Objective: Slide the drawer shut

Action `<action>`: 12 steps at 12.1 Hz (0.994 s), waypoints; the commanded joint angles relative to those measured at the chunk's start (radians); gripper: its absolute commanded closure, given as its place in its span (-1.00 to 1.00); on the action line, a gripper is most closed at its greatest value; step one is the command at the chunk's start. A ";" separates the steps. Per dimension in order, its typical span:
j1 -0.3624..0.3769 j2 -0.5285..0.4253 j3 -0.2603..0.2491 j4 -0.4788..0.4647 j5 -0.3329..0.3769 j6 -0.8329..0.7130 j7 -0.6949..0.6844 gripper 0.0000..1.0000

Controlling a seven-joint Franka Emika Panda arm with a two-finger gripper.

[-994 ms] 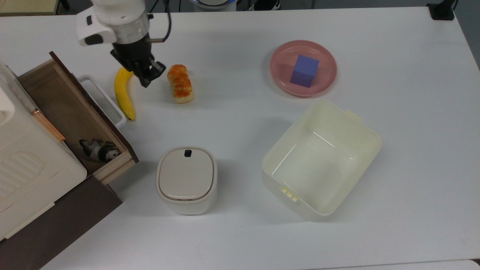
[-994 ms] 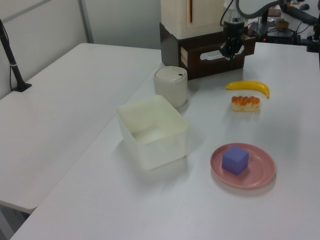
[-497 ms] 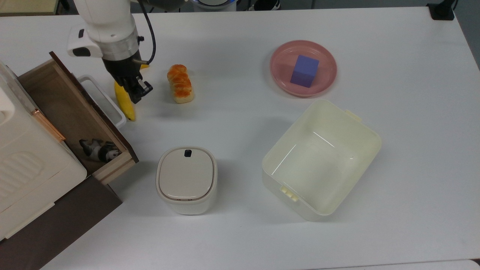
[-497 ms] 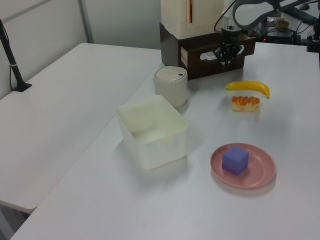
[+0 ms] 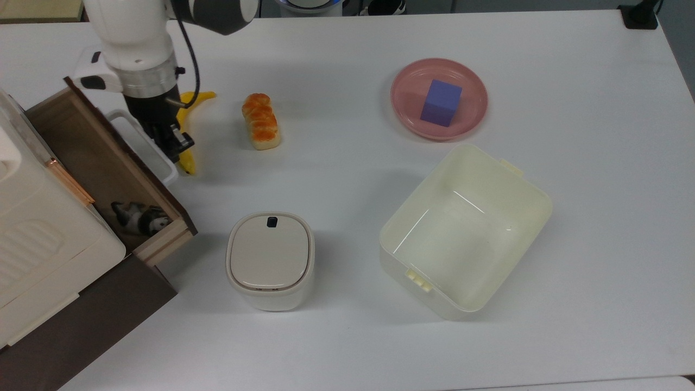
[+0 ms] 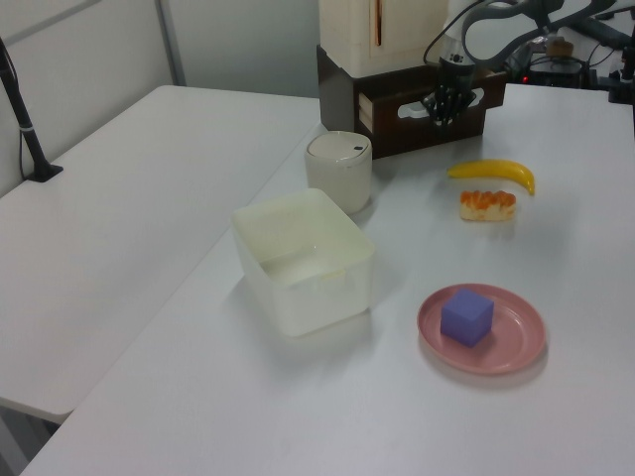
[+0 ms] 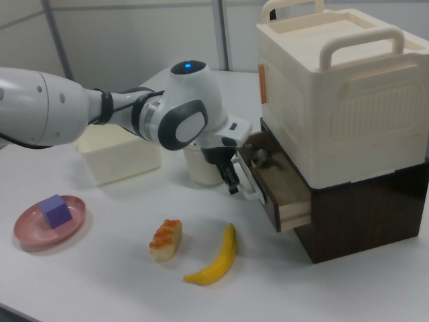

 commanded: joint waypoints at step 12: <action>-0.012 0.046 -0.103 0.038 0.014 0.269 0.021 1.00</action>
